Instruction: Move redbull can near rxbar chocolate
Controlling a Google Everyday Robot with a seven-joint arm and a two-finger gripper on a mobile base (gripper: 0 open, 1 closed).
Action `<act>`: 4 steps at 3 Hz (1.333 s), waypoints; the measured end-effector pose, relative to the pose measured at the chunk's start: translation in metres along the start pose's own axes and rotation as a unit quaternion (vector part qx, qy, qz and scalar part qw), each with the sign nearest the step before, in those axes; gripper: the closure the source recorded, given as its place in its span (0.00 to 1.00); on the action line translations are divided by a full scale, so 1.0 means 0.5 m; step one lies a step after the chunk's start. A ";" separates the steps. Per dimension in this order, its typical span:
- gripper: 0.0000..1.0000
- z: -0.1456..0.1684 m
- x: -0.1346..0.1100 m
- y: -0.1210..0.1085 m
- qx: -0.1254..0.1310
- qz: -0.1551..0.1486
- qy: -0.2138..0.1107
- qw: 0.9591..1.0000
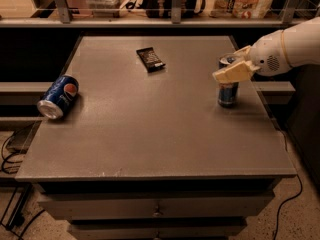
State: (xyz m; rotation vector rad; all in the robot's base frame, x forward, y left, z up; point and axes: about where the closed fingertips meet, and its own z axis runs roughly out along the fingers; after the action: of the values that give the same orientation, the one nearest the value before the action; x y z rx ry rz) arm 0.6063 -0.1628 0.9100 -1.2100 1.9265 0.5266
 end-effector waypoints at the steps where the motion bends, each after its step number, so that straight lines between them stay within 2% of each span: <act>1: 1.00 0.031 -0.050 -0.015 -0.002 -0.002 -0.052 0.999; 2: 1.00 0.061 -0.114 -0.032 -0.007 -0.015 -0.099 0.995; 3: 1.00 0.082 -0.188 -0.055 -0.002 -0.037 -0.137 0.990; 4: 1.00 0.125 -0.246 -0.078 0.006 -0.046 -0.156 0.987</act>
Offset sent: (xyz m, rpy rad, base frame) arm 0.0651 0.0694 0.0532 0.2587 -0.1790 0.0713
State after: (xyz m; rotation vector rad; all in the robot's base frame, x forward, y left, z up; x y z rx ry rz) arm 0.6948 -0.0688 0.9717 -1.1290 1.6002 0.6154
